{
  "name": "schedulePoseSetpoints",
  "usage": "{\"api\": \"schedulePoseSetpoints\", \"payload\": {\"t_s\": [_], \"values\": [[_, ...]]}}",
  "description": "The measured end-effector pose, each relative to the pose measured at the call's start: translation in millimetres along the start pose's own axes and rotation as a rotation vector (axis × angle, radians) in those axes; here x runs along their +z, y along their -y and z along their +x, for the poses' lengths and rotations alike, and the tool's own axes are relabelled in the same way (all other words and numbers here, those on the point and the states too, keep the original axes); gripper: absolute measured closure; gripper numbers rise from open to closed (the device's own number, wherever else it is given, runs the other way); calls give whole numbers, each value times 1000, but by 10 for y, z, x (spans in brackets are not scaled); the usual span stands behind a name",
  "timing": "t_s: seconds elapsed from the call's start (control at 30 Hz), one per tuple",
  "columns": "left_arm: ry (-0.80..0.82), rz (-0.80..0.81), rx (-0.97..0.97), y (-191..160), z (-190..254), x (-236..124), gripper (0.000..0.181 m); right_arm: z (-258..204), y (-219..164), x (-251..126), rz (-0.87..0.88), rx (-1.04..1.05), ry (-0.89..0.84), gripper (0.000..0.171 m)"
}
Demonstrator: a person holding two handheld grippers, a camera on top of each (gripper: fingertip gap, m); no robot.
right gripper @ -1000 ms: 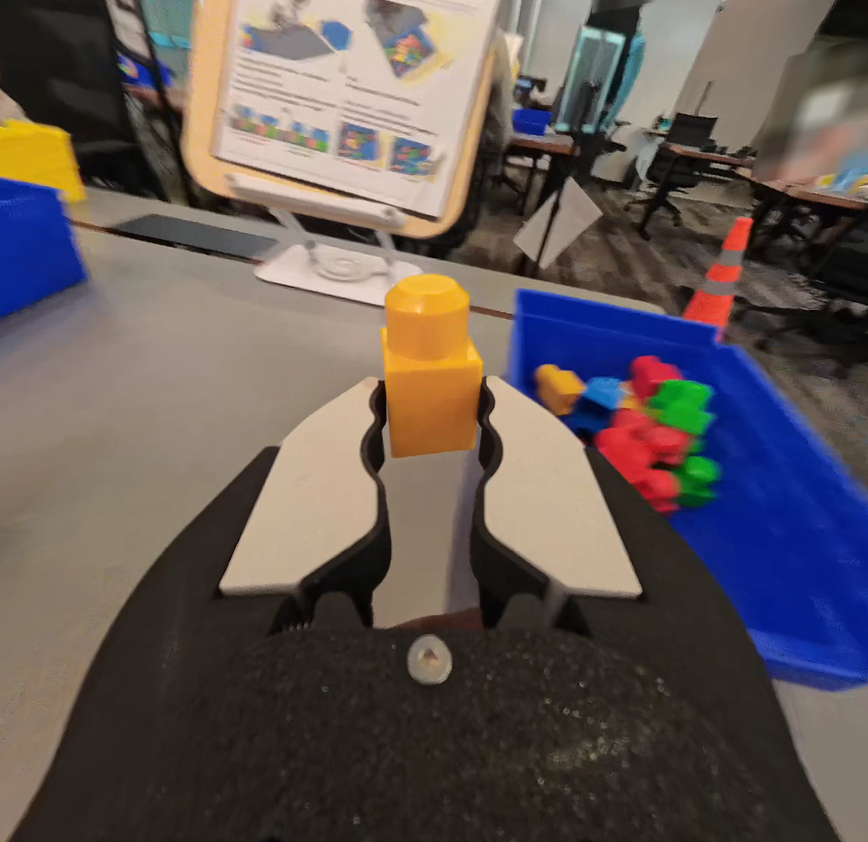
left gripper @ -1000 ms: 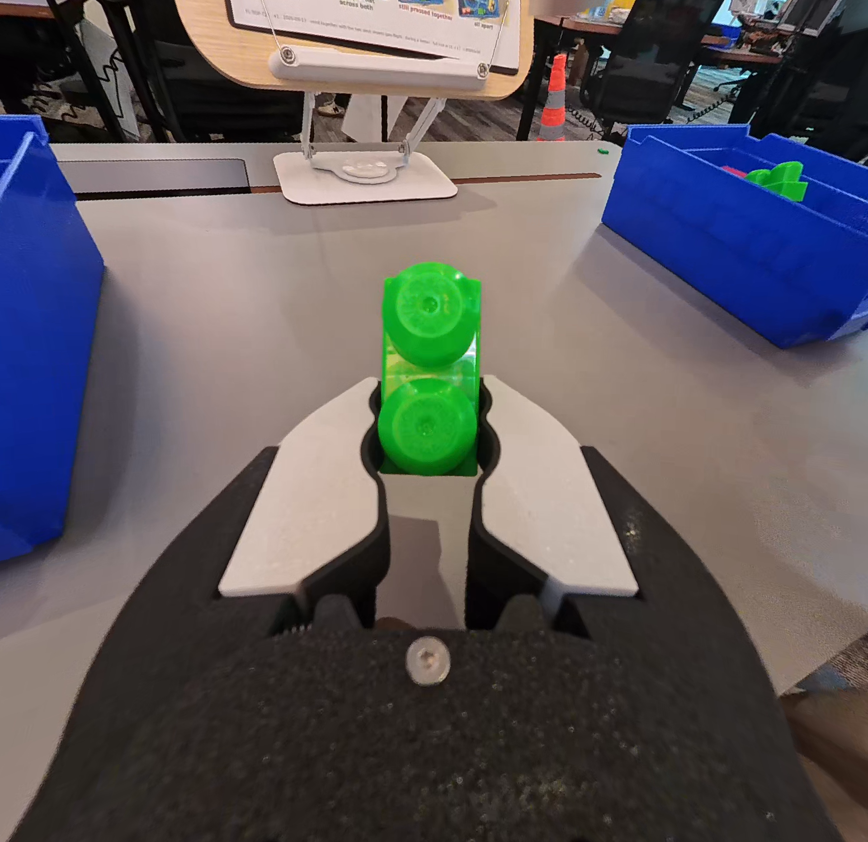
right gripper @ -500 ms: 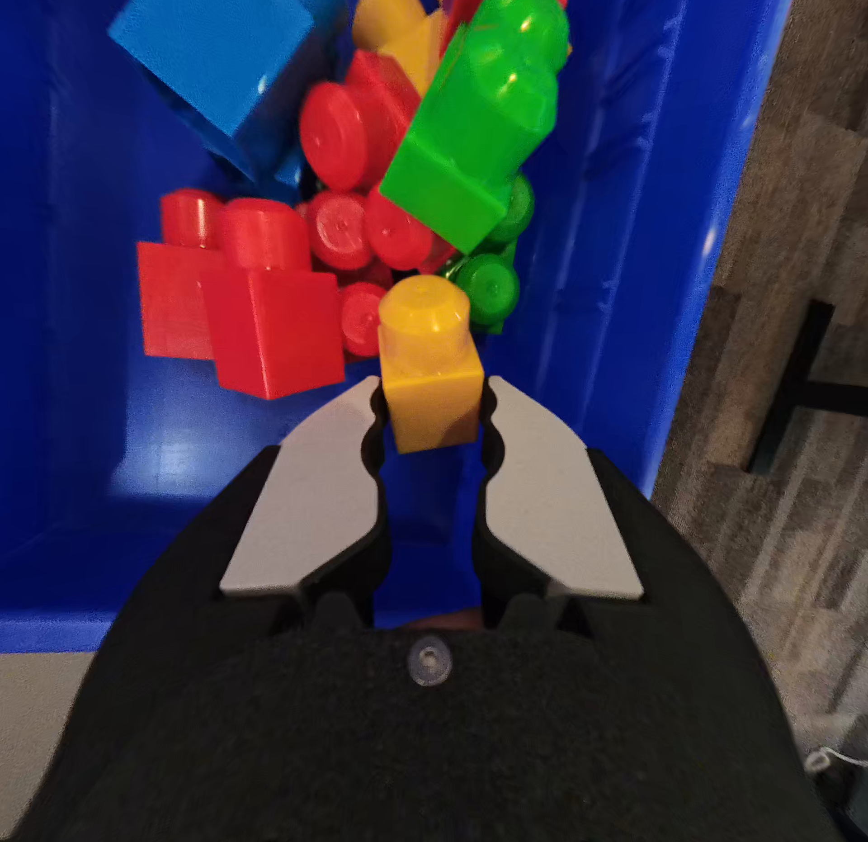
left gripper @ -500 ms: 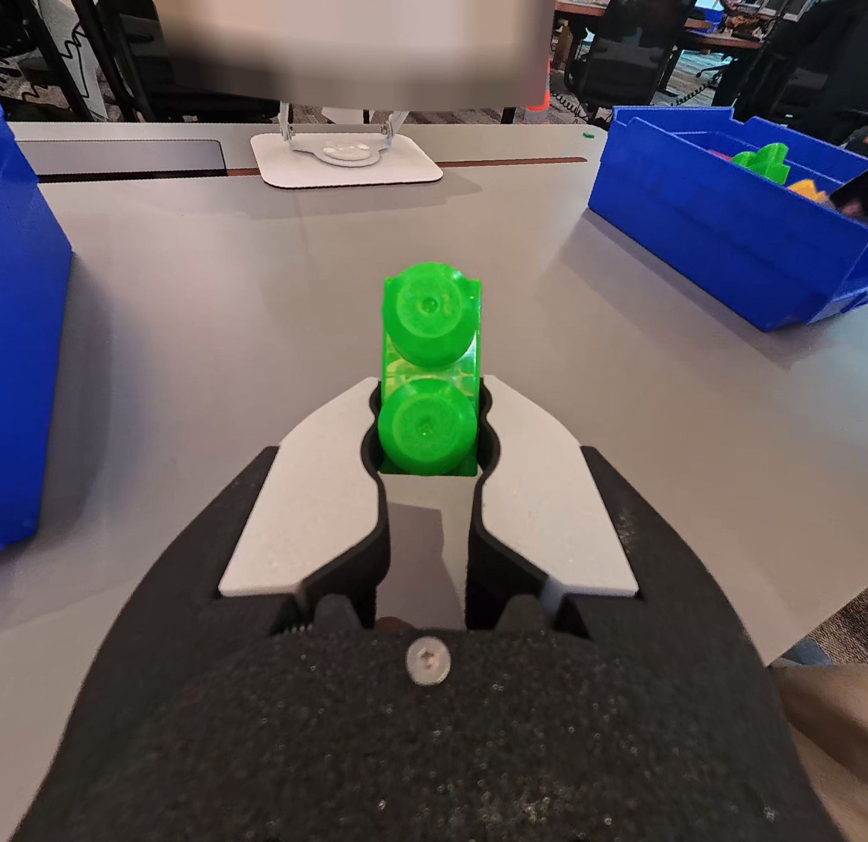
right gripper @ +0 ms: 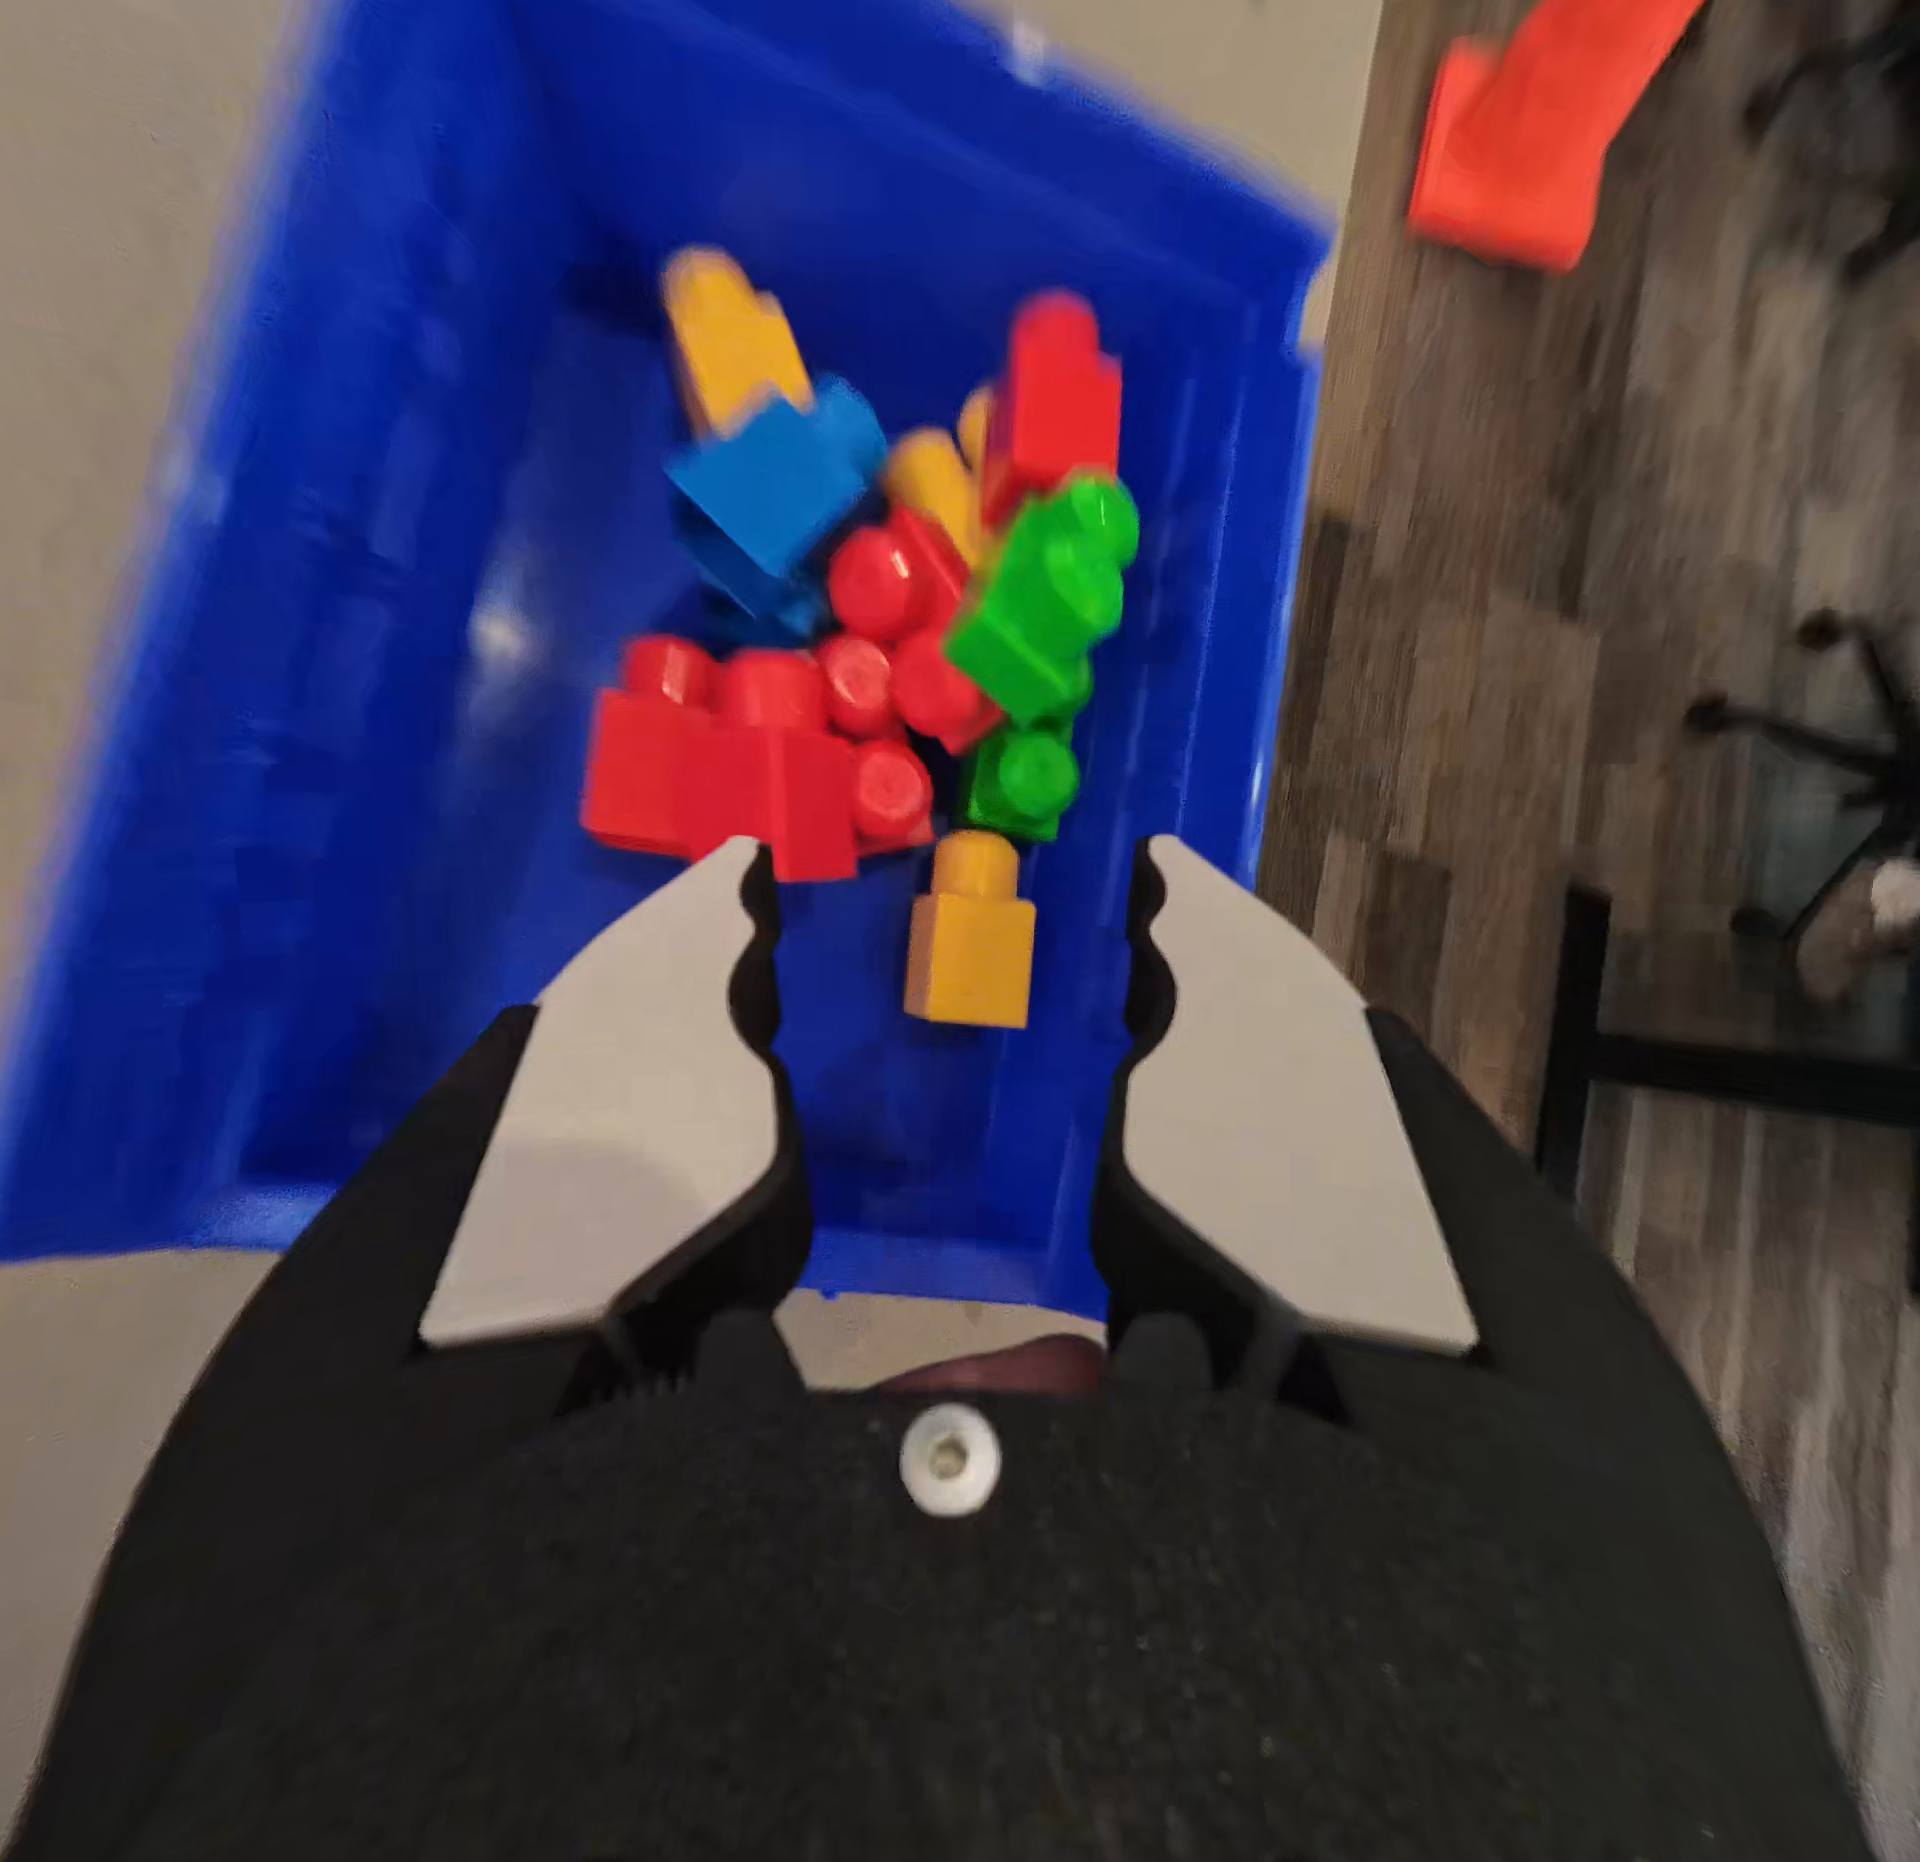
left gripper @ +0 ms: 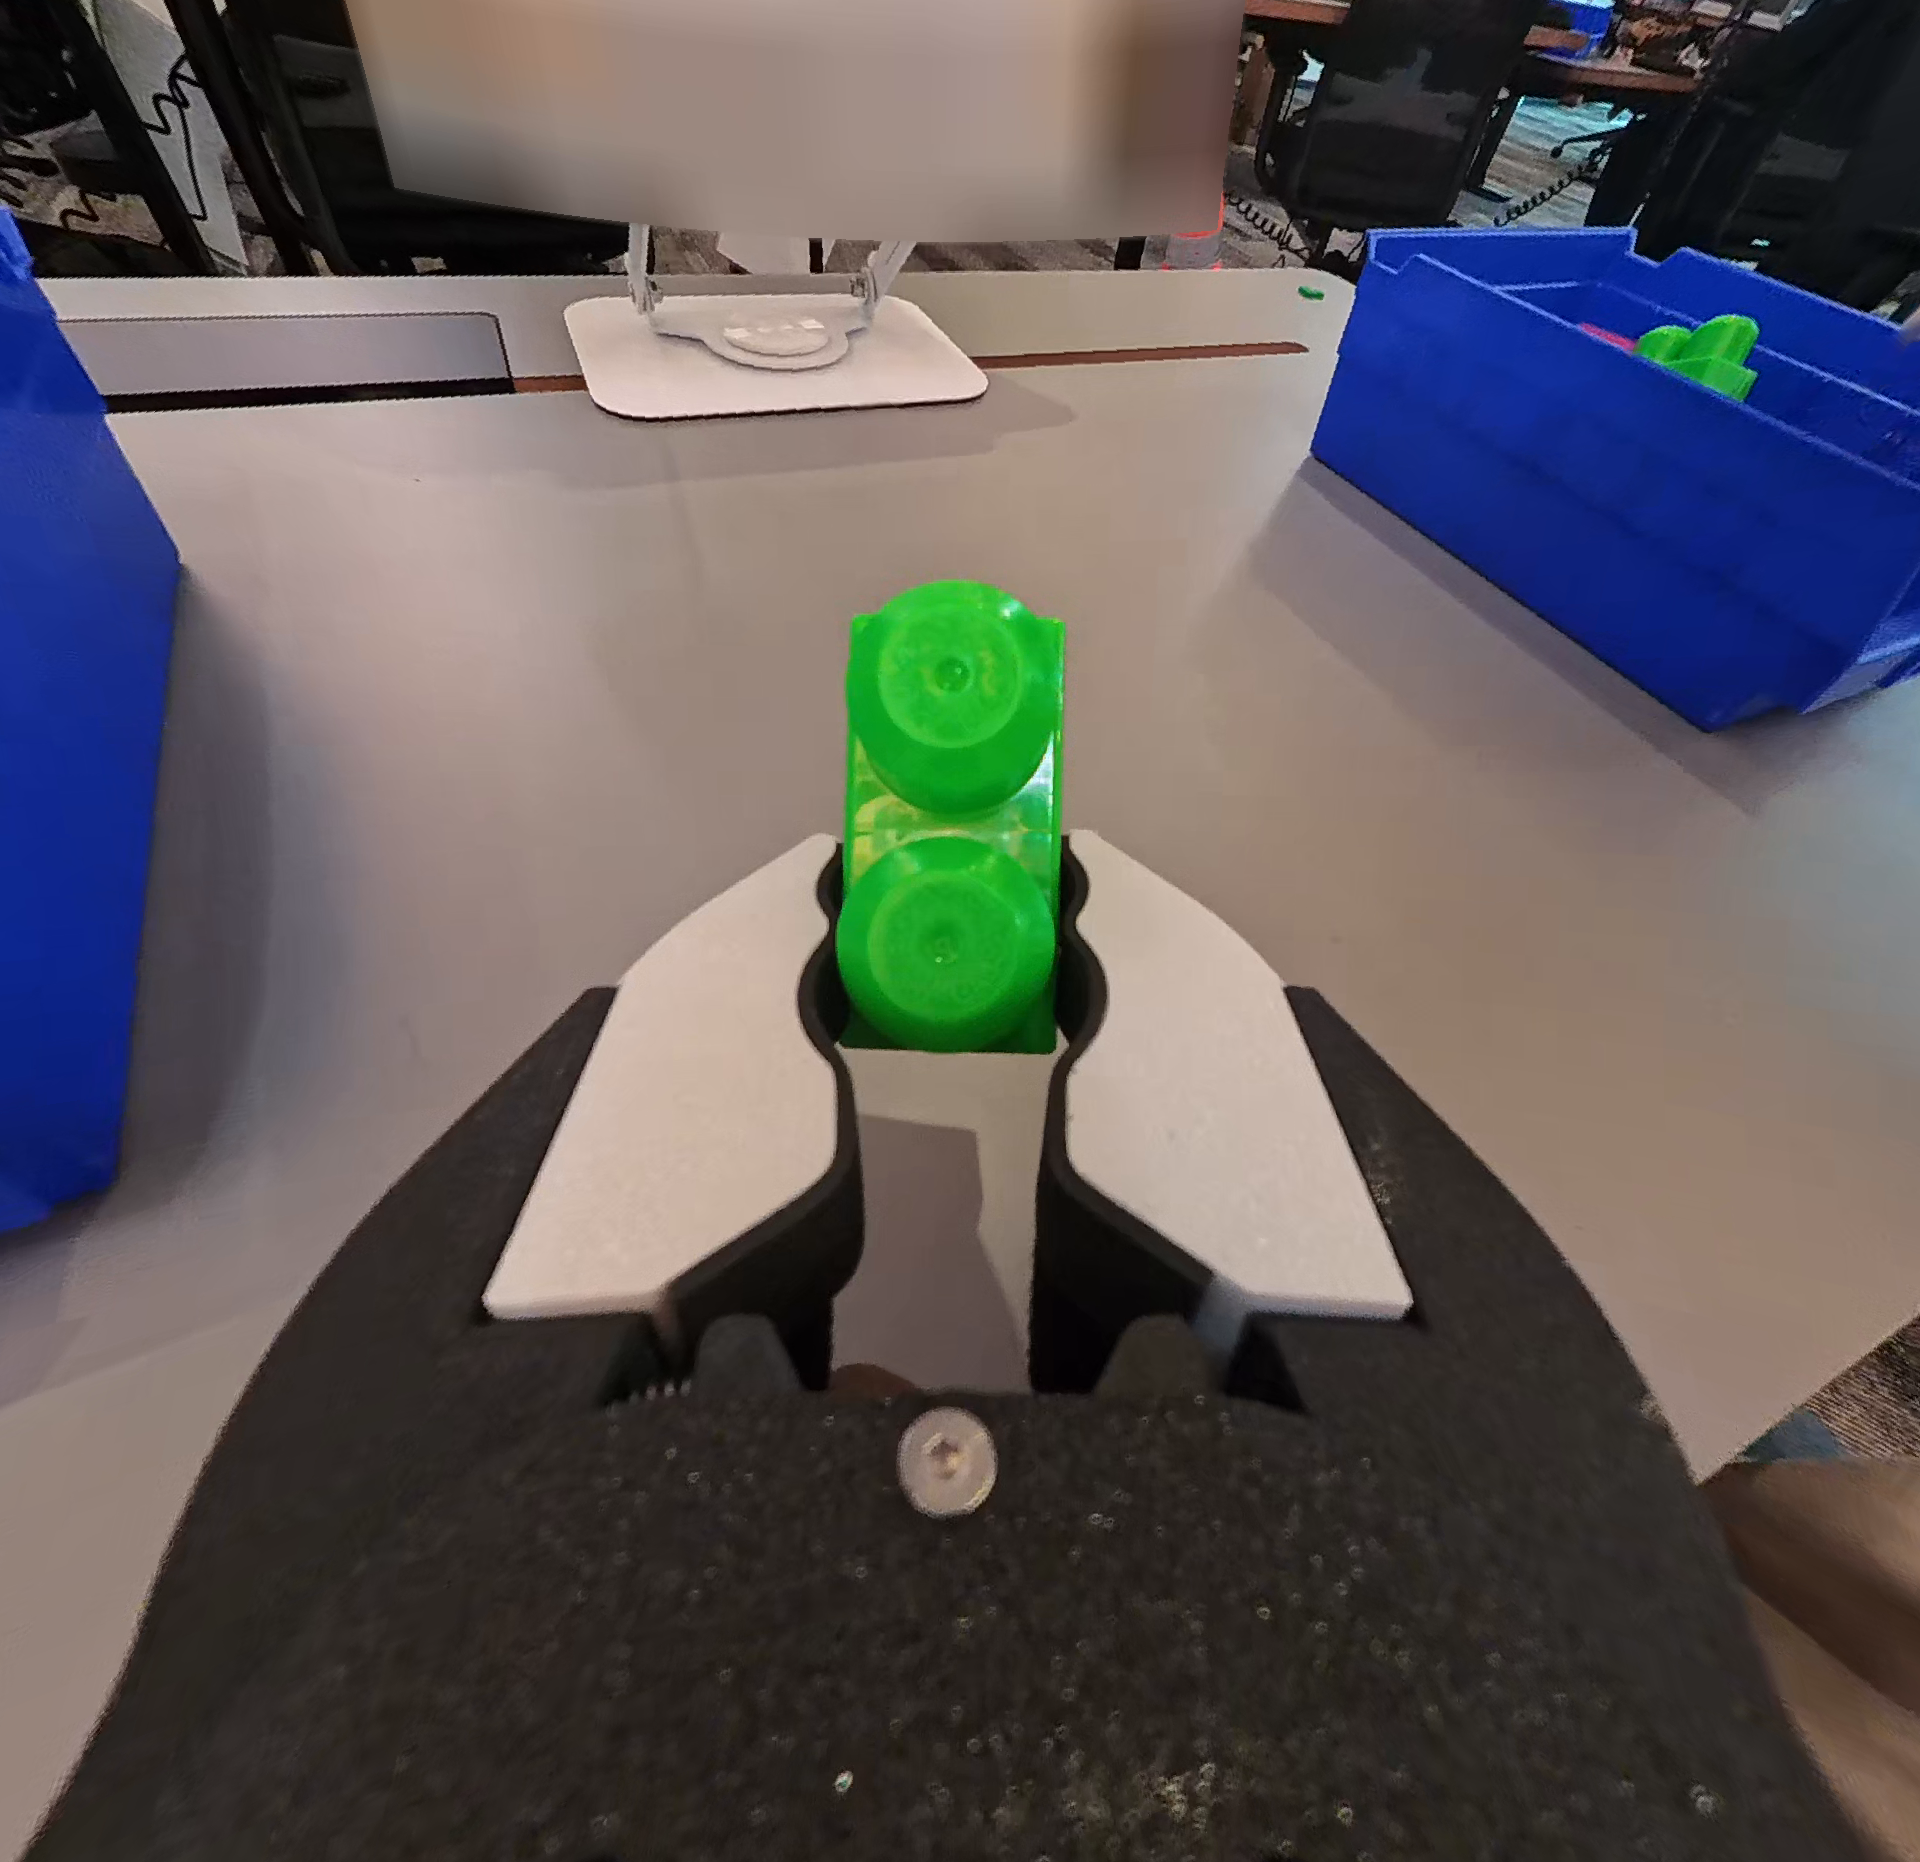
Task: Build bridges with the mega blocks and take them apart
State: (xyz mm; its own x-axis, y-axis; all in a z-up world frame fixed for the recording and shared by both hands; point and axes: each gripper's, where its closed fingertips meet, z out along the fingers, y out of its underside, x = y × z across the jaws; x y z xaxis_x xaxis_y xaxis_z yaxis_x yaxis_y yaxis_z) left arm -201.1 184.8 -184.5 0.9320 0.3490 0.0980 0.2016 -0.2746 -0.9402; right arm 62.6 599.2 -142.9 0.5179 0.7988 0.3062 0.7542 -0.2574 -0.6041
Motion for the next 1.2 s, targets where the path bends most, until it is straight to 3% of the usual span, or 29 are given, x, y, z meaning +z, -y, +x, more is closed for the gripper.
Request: {"api": "schedulePoseSetpoints", "payload": {"t_s": [0.1, 0.2, 0.33, 0.53, 0.97, 1.03, 1.13, 1.2], "values": [[6, -3, 7, 11, -17, 7, 145, -503, 472, -643, 356, -63, 57, 109], [8, -12, 23, 15, -39, 14, 145, -1328, 651, -1161, 668, -63, 184, 112], [24, -30, 58, 26, -91, 13, 145, -2228, 474, -1224, 842, 78, 213, 104], [23, -42, 75, 31, -68, 10, 145, -3013, 56, -960, 794, 132, 195, 102], [-31, -35, 85, 15, 36, 2, 145, -2976, -26, -905, 743, 108, 243, 101], [-100, -31, 100, 55, 107, 6, 145, -3049, 7, -914, 749, 81, 303, 102], [-289, -24, 158, 233, 310, -11, 145, -3338, 106, -939, 722, -79, 558, 106], [-436, -23, 204, 380, 470, -41, 145, -3483, 180, -970, 708, -223, 689, 100]]}}
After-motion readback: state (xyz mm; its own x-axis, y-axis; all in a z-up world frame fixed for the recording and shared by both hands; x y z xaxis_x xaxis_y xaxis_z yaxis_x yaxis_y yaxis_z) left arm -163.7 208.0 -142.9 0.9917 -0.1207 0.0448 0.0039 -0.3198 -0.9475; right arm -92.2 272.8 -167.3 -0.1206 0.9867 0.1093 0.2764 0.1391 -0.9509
